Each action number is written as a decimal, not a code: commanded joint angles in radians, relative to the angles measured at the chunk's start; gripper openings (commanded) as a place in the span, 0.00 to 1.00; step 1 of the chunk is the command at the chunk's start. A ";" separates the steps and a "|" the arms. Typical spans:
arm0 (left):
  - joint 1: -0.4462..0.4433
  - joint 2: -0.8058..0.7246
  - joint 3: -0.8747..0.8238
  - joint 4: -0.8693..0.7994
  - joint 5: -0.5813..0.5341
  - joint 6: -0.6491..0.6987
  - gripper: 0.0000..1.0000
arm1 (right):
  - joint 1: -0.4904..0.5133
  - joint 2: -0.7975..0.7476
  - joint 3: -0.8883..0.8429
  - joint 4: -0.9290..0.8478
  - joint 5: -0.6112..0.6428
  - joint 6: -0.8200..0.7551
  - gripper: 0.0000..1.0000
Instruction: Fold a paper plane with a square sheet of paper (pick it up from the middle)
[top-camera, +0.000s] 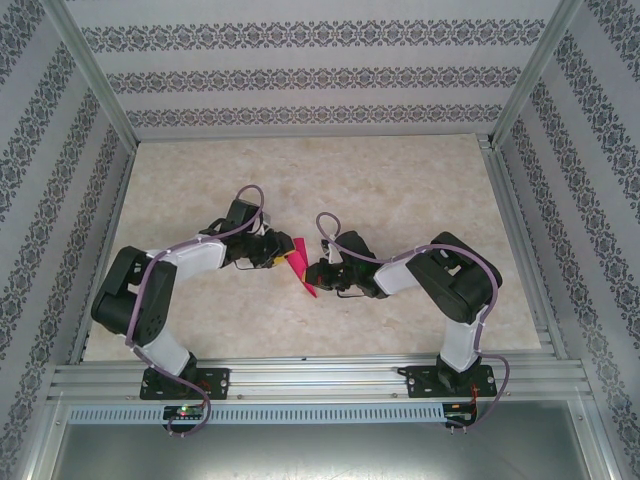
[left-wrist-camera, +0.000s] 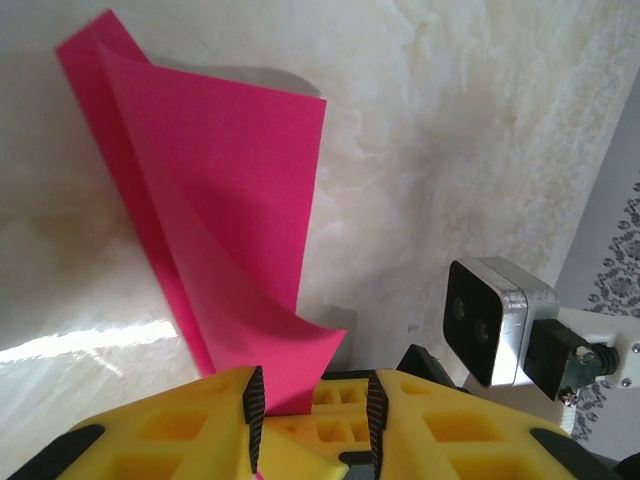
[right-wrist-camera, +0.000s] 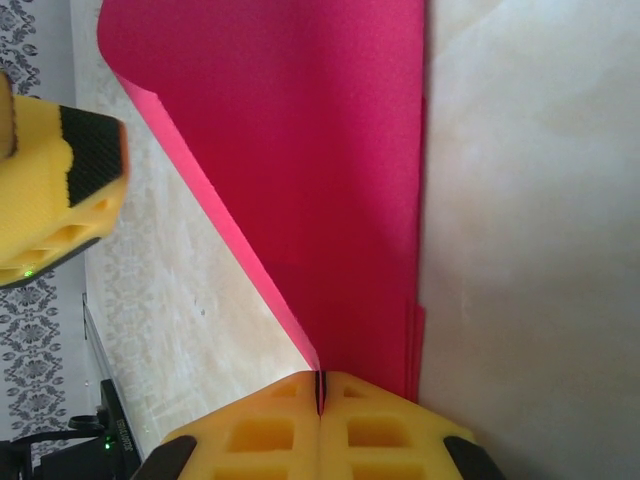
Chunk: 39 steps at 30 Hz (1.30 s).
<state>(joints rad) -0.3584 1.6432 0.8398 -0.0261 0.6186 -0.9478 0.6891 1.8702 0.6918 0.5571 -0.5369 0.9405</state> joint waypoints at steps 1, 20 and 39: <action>-0.023 0.027 -0.021 0.117 0.053 -0.020 0.36 | -0.005 0.044 -0.018 -0.146 0.062 -0.002 0.01; -0.047 0.125 -0.002 0.196 0.073 0.022 0.40 | -0.007 0.051 -0.008 -0.151 0.060 0.029 0.06; -0.047 0.196 0.021 0.100 0.040 0.078 0.39 | -0.001 -0.084 0.066 -0.351 0.089 -0.049 0.22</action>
<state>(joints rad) -0.3939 1.8179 0.8513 0.1280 0.6815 -0.9089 0.6910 1.8217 0.7456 0.3748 -0.5064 0.9417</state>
